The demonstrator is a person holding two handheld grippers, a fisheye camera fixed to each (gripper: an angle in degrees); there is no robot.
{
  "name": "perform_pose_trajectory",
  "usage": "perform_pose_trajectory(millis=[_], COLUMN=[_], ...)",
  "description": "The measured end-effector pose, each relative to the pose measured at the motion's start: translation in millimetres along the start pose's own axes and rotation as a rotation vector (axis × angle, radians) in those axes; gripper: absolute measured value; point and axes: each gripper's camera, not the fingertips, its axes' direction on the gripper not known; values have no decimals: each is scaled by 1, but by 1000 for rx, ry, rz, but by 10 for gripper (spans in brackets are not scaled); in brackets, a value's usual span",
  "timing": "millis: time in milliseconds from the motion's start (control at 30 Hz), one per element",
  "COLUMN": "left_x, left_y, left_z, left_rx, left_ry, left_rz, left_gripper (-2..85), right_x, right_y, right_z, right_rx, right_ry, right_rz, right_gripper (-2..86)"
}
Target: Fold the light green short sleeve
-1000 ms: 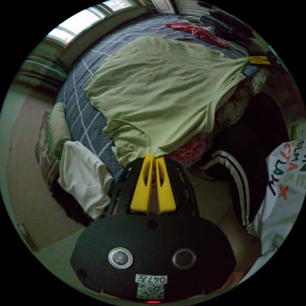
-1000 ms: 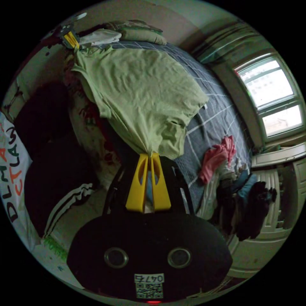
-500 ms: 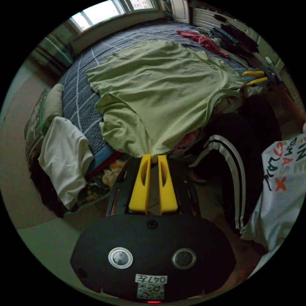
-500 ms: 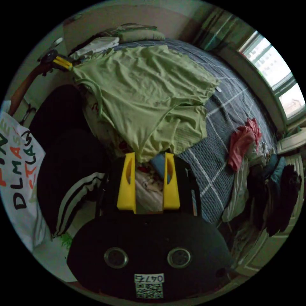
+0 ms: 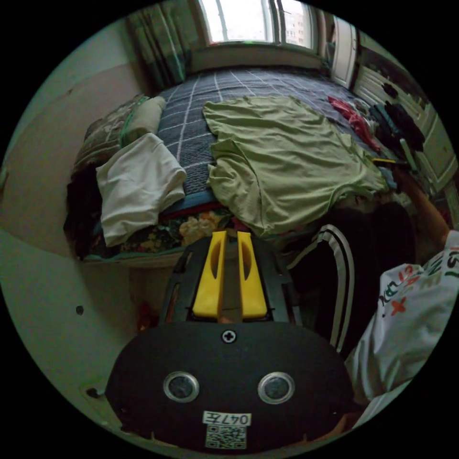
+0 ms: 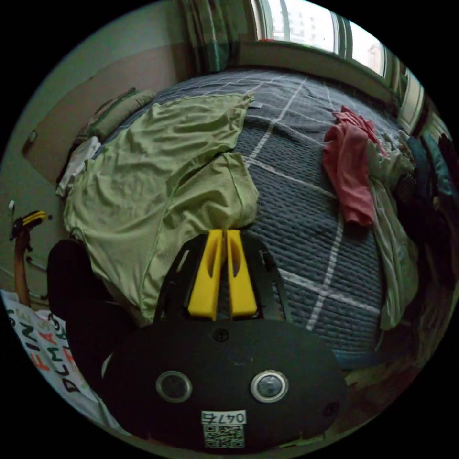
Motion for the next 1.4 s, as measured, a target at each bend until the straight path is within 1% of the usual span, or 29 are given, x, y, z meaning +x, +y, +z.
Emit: perform_pose_trajectory(millis=[33,100,133,167,200,233,267,333,367,400,433,500,533,600,633,700,767,867,900,933,1000,1033,1067,1100,1167,1233,1300,1367,1400], left_x=[-11,-27,-38,-44,-56,-68,-74,-95,-101,-110,-119,-129,-135,-145,-154,-168,-182,-202,-208,-213,-220,-226,-229,-231,-226,-219,-221,-229,-236], left_y=[3,6,9,10,12,15,16,22,24,25,26,24,22,20,20,20,19,18,19,21,26,32,36,44,51,52,54,56,59], left_z=[1,4,6,8,11,14,16,19,20,22,24,30,36,44,48,56,62,70,72,72,67,60,54,44,37,46,54,60,61], left_rx=[3,3,-5,-9,-15,-16,-15,7,17,42,73,100,87,74,74,67,70,64,72,82,93,122,150,196,204,132,94,75,71], left_ry=[-17,-49,-70,-78,-87,-89,-86,-47,-33,7,69,147,160,135,136,184,235,264,265,244,207,186,176,154,125,137,183,244,263], left_rz=[-24,-54,-79,-93,-118,-148,-162,-214,-231,-263,-283,-303,-316,-344,-368,-393,-409,-429,-433,-427,-418,-438,-452,-467,-453,-398,-391,-393,-405], left_gripper=[36,33,31,30,30,30,30,32,34,38,47,66,78,89,93,104,107,70,42,12,1,-2,-3,-4,-3,4,19,46,62], right_x=[-5,-24,-27,-32,-37,-39,-50,-87,-128,-179,-206,-319,-347,-452,-476,-560,-612,-680,-703,-713,-750,-757,-767,-768,-761,-761,-761,-767,-781], right_y=[1,8,10,12,12,12,11,0,-16,-39,-52,-106,-119,-171,-184,-235,-269,-307,-315,-318,-324,-325,-328,-329,-335,-338,-338,-338,-339], right_z=[-1,-12,-11,-1,17,25,30,13,1,-4,-3,12,19,58,71,128,173,238,261,273,312,315,308,291,280,297,335,348,349], right_rx=[4,59,53,4,-94,-136,-135,45,174,254,278,328,331,305,290,161,43,-130,-183,-211,-312,-300,-196,-41,85,20,-132,-152,-118], right_ry=[34,170,176,153,165,190,224,175,112,45,8,-161,-200,-292,-296,-287,-258,-234,-222,-217,-208,-217,-288,-461,-631,-533,-387,-412,-460], right_rz=[-2,7,13,14,22,30,42,-14,-134,-287,-364,-643,-702,-874,-903,-987,-1026,-1066,-1076,-1081,-1115,-1128,-1145,-1150,-1114,-1126,-1126,-1100,-1095], right_gripper=[8,12,15,30,52,59,74,74,67,61,58,53,53,52,52,54,55,51,41,36,6,3,-1,-4,-4,-3,5,18,32])
